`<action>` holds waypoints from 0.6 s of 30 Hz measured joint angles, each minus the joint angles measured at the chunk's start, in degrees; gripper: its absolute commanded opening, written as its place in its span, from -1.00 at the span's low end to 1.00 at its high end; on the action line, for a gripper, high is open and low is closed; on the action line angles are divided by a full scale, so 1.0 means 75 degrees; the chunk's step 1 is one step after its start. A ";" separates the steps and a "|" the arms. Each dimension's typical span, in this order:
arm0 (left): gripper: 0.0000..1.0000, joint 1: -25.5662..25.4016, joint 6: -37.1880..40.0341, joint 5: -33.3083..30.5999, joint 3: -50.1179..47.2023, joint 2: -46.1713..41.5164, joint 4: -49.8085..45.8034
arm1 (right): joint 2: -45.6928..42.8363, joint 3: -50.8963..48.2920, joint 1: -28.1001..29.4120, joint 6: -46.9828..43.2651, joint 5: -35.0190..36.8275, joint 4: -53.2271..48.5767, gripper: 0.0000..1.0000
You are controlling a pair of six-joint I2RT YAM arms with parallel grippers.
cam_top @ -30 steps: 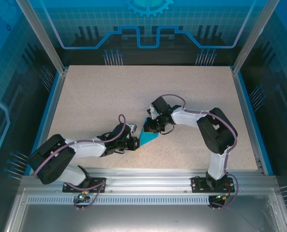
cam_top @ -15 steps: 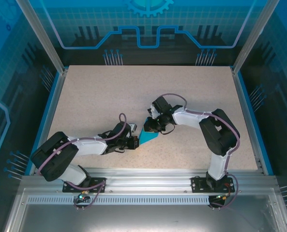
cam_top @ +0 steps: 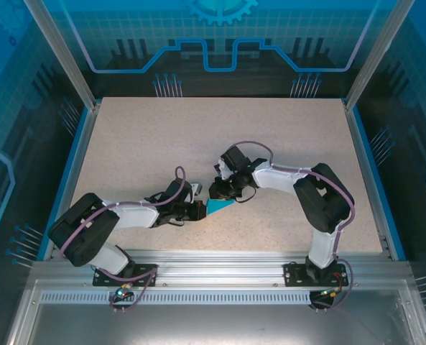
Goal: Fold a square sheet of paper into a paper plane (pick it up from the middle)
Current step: Fourth fold the wing at the center of the table.
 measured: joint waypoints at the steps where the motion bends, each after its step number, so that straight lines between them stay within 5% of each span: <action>1: -0.62 0.0000 -0.0003 0.0000 0.0000 0.0000 -0.0003 | 0.0003 0.0006 0.0000 0.0020 0.0015 -0.0003 -0.61; 7: -0.30 0.0000 0.0140 -0.0047 0.0000 -0.0256 -0.0146 | 0.0009 0.0017 -0.0003 0.0047 0.0157 -0.0006 -0.62; 18: -0.24 0.0000 0.0574 -0.0131 0.0038 -0.0417 -0.0597 | 0.0012 0.0026 -0.0006 0.0047 0.0216 -0.0070 -0.62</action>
